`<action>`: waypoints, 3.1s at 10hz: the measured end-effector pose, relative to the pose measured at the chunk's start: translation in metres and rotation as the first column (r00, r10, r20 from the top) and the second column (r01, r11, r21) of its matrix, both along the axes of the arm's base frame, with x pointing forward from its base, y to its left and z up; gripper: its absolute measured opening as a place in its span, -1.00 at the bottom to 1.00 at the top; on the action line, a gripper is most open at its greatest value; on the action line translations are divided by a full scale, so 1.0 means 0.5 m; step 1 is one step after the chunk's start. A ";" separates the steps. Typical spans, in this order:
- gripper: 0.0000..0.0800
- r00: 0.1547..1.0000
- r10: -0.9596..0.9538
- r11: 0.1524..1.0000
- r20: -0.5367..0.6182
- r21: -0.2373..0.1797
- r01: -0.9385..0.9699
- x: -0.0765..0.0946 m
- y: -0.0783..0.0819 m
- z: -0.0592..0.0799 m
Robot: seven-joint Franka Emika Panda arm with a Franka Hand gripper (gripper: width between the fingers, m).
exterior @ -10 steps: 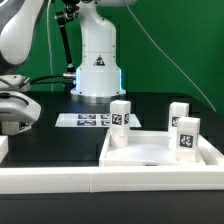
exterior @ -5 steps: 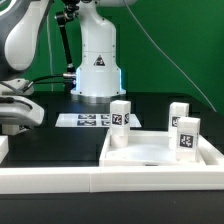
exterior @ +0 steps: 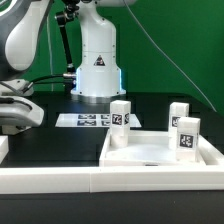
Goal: Assemble square table
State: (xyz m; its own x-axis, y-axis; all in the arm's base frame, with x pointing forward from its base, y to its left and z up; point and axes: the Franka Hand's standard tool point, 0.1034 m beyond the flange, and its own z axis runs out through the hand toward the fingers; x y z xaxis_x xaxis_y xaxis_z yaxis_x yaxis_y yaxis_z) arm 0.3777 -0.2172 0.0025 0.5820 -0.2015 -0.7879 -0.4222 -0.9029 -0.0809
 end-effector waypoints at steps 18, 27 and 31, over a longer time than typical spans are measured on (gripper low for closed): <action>-0.27 0.863 0.124 0.963 0.489 -0.270 0.014 0.244 0.159 0.158; -0.27 0.507 0.319 0.868 0.801 -0.462 0.183 0.324 0.179 0.186; -0.27 0.434 0.350 0.860 0.830 -0.468 0.201 0.355 0.223 0.198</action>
Offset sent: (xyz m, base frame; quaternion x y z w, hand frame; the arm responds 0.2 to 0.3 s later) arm 0.0228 0.0331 0.0363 -0.0227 -0.0202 0.0148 0.9994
